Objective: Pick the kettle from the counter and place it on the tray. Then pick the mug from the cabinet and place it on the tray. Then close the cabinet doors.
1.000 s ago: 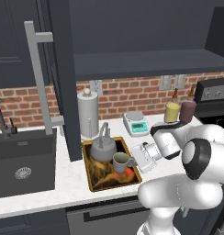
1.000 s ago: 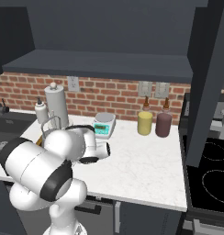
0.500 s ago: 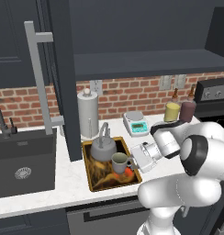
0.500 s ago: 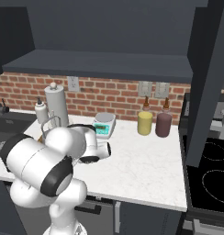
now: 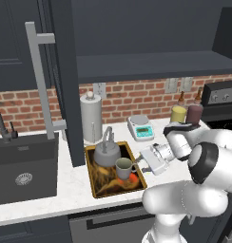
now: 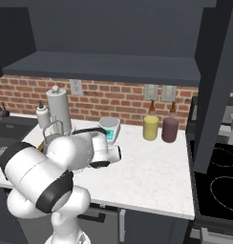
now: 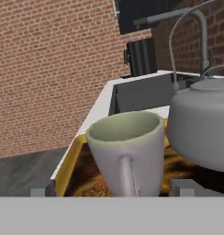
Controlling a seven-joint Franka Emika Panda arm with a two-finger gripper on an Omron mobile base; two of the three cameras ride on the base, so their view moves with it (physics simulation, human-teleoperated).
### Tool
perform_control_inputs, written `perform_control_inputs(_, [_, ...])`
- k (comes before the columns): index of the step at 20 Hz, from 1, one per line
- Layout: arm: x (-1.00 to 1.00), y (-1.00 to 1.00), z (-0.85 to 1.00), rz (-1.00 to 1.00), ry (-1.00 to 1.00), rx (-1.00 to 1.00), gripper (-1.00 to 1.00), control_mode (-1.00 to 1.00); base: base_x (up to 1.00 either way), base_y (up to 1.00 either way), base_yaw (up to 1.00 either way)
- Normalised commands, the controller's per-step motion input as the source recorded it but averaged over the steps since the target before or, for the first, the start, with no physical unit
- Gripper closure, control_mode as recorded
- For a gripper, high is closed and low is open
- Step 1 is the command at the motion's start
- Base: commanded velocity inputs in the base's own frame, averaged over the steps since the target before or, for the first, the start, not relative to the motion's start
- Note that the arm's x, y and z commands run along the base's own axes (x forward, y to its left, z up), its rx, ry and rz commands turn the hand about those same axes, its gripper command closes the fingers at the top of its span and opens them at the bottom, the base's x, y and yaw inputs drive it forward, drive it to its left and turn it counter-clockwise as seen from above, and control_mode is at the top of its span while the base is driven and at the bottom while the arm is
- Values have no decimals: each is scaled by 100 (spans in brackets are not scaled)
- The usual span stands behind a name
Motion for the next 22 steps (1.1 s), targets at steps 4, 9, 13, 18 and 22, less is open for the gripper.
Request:
perform_control_inputs(4, [-48, -50, 80, -7, 0, 0, -100, -100, 0, 0, 0])
perform_control_inputs(9, [-59, -20, 89, -10, 0, 0, -100, -100, 0, 0, 0])
perform_control_inputs(13, [-64, -2, 95, -22, 0, 0, -100, -100, 0, 0, 0])
perform_control_inputs(18, [-27, 0, 56, -36, 17, 0, -100, -100, 0, 0, 0])
perform_control_inputs(22, [0, -12, 3, -15, 11, 2, -100, -100, 0, 0, 0])
